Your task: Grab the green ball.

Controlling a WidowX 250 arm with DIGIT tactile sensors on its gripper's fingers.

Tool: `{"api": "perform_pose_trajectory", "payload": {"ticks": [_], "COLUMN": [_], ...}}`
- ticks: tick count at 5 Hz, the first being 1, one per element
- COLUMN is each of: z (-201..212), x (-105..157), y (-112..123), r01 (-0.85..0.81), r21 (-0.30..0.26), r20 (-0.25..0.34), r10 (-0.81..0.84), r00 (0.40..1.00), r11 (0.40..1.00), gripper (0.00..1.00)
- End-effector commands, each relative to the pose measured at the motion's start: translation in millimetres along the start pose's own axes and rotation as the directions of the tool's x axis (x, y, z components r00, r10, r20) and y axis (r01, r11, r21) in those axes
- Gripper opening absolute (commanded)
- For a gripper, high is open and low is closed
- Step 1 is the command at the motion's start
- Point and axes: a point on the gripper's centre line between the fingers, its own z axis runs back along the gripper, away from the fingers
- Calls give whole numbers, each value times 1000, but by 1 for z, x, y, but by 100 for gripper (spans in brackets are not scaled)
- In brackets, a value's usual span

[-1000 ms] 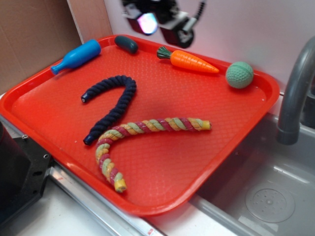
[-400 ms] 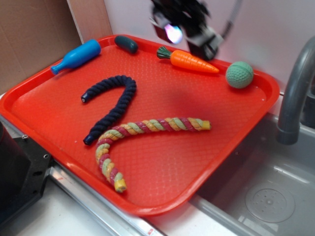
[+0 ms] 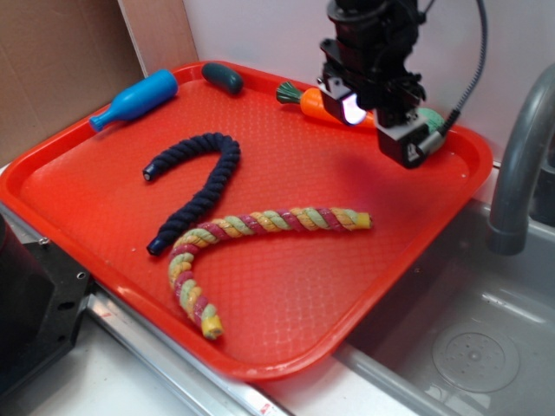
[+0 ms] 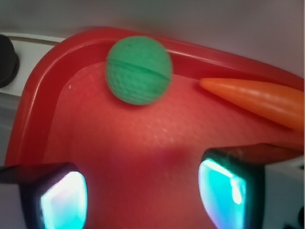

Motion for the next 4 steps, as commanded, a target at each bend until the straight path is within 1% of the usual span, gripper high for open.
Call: {"api": "perform_pose_trajectory", "payload": {"ticks": [1, 2, 3, 4], "z": [2, -7, -20, -23], "x": [31, 41, 52, 57], "y": [-1, 5, 11, 15], "r01": [-54, -85, -95, -112], "r21": [-6, 8, -9, -7], "r20": [133, 148, 181, 190], "r10": [54, 83, 95, 112], "r00": [990, 985, 979, 975], "r11": [999, 996, 995, 994], "gripper": [100, 100, 100, 0]}}
